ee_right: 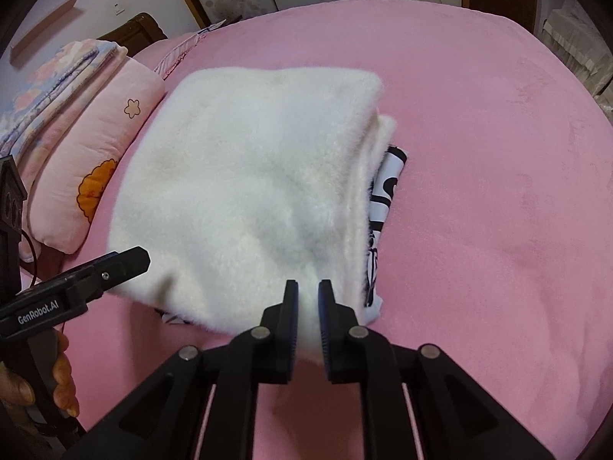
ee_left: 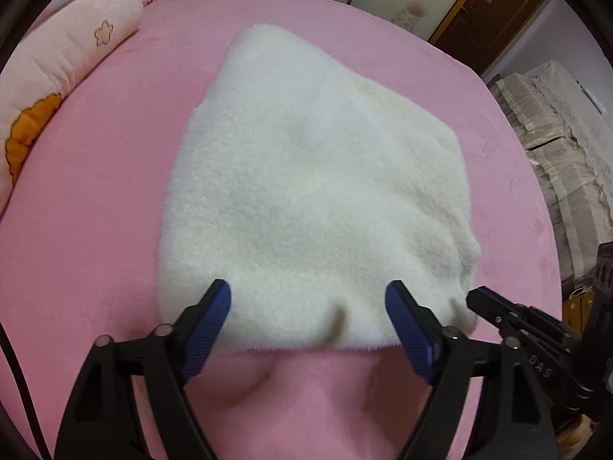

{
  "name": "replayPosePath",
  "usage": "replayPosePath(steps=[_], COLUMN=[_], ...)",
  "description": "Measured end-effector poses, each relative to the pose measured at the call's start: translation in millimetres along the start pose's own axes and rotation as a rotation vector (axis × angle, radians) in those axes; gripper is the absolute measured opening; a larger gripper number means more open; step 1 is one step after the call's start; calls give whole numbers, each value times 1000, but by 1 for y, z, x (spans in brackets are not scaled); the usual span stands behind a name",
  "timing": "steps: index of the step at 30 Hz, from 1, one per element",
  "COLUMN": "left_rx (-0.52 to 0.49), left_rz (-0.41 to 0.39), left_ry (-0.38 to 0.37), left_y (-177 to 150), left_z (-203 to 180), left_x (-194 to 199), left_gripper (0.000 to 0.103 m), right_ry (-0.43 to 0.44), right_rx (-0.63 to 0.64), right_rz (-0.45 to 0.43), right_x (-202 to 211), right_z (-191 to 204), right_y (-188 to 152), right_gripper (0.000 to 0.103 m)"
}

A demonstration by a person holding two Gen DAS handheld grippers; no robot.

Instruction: Fold large clothes

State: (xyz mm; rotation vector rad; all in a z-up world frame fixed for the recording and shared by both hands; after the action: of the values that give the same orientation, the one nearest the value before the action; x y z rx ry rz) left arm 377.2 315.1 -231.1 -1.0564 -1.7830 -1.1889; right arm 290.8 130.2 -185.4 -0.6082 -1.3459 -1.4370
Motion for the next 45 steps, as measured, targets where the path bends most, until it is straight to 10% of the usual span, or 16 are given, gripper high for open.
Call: replayPosePath(steps=[15, 45], left_rx=[54, -94], left_rz=[-40, -72], left_ry=[146, 146], left_y=[-56, -260], left_z=[-43, -233], left_x=[96, 203], left_gripper=[85, 85], right_ry=[25, -94], right_rx=[65, 45], right_rz=[-43, -1], right_x=[108, 279], right_z=[-11, -112], right_y=[-30, -215], right_gripper=[26, 44])
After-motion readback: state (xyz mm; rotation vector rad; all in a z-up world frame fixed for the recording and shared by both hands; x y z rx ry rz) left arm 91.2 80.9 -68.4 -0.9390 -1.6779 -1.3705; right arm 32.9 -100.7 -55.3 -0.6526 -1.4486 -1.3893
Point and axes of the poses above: each gripper's, at about its wrist camera, not at the fingertips, and x roughly against the way its jaws point, z to its left, y to its top, the point moved 9 cm from there along -x, roughly the way its jaws point, and after that the axes turned 4 degrees about x, right-handed, at the moved point
